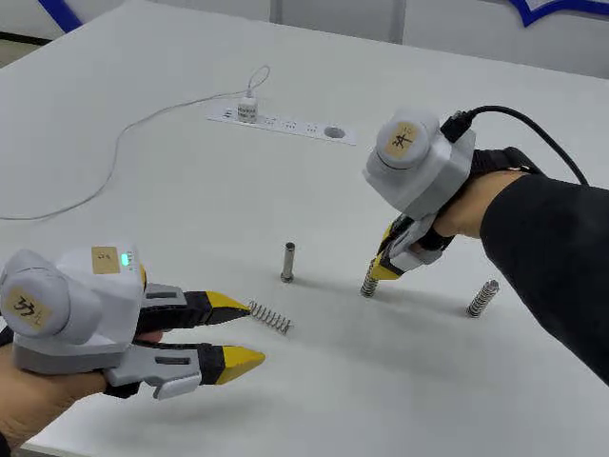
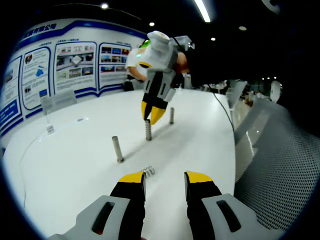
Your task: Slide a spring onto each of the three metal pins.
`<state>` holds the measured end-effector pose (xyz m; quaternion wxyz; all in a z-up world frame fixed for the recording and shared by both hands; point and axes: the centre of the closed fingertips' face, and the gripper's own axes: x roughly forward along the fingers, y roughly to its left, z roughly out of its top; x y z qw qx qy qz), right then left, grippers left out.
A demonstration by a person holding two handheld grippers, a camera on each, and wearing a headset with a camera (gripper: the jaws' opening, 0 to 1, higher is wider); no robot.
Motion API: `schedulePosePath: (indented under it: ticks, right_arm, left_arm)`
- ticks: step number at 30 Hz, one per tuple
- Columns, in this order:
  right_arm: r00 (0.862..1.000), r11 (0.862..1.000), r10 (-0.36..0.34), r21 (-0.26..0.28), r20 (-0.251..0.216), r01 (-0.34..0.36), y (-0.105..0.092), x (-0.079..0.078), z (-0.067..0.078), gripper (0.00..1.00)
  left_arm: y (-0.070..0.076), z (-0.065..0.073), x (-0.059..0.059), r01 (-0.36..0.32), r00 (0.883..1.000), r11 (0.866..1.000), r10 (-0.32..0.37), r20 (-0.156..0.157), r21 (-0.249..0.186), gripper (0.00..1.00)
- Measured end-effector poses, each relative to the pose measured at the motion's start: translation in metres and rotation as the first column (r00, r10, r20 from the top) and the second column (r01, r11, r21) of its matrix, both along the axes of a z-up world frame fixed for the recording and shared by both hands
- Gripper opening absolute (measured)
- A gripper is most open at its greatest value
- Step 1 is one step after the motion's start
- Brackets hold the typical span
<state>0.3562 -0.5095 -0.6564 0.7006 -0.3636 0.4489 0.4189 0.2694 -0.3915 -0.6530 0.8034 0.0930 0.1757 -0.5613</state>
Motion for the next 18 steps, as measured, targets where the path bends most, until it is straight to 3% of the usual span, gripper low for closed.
schedulePosePath:
  ticks: [9, 14, 18]
  right_arm:
    - [0.999, 0.998, 0.013, 0.059, 0.046, -0.016, 0.019, -0.009, 0.021, 0.17]
    - [0.999, 0.995, 0.04, 0.089, 0.035, -0.043, 0.037, -0.019, 0.019, 0.17]
    - [0.998, 0.992, 0.06, 0.11, 0.01, -0.06, 0.049, -0.026, 0.009, 0.16]
  left_arm:
    - [0.001, 0.001, 0.001, -0.004, 1.0, 1.0, 0.004, 0.004, 0.005, 0.32]
    - [0.001, 0.002, 0.001, -0.004, 1.0, 1.0, 0.004, 0.009, 0.006, 0.32]
    - [0.003, 0.002, 0.001, -0.007, 1.0, 1.0, 0.007, 0.009, 0.011, 0.32]
